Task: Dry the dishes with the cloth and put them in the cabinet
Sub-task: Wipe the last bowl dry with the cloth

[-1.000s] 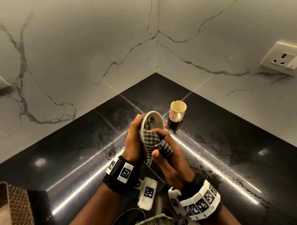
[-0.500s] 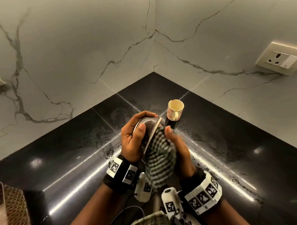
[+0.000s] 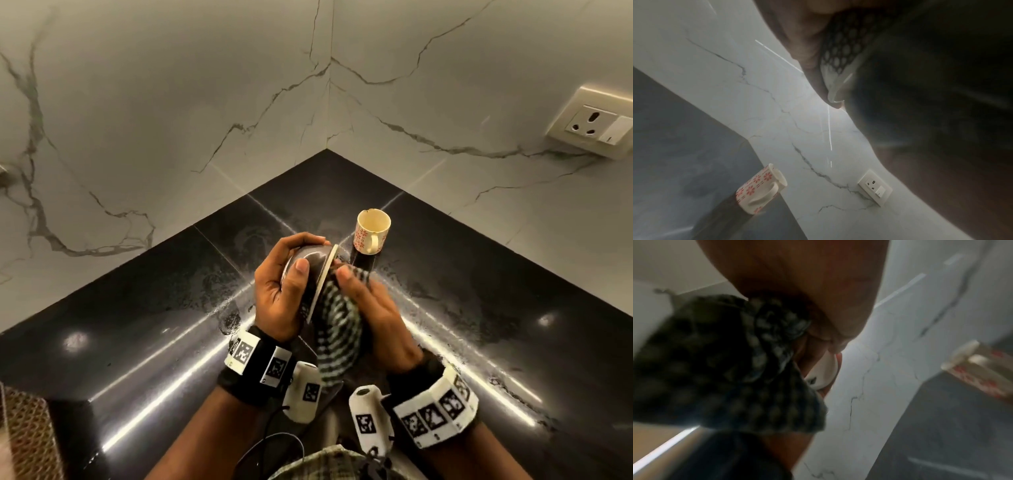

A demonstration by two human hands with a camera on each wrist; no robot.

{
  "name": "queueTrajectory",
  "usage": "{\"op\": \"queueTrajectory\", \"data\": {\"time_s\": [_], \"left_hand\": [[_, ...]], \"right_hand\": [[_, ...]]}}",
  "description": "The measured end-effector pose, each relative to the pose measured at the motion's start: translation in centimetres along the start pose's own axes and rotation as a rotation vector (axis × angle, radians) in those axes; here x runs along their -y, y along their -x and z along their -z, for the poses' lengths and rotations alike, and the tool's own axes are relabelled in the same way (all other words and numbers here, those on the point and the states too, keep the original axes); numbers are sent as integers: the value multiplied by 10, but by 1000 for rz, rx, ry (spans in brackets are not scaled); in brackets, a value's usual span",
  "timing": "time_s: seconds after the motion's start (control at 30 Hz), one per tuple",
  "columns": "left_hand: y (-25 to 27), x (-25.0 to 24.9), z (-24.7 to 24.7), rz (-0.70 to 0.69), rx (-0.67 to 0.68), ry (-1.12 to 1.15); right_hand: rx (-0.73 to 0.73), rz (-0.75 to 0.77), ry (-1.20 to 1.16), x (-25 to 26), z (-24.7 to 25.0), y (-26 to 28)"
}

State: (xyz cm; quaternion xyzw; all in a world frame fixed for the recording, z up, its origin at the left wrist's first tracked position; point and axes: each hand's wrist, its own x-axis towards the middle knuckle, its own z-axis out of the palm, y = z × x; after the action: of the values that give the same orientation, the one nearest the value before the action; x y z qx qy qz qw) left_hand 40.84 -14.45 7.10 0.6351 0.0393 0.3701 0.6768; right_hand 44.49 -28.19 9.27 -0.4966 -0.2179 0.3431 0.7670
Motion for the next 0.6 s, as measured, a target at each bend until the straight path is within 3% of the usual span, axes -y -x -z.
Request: {"op": "queueTrajectory", "data": {"time_s": [0.1,0.17,0.23,0.33,0.4,0.47,0.6], "left_hand": [[7,8,8,71,-41,-94],[10,16,24,155,-108,-119],[14,22,43,248,-204,-29],[23,23,67,353,-307,74],[29,22,76,384,-328,76],[36,24,81,400,-332,61],[52,24,80,395,-289,-19]], "right_hand": [[-14,-196,-361,7,9,0],[-78,-211,-447,6,18,0],[-104,-151,-151,-2,34,-5],[-103,-81,807,-35,61,-14],[-73,-150,1223,-64,74,-17],[-25,-231,1403,-91,79,-21],[78,-248,1595,-125,81,-28]]}}
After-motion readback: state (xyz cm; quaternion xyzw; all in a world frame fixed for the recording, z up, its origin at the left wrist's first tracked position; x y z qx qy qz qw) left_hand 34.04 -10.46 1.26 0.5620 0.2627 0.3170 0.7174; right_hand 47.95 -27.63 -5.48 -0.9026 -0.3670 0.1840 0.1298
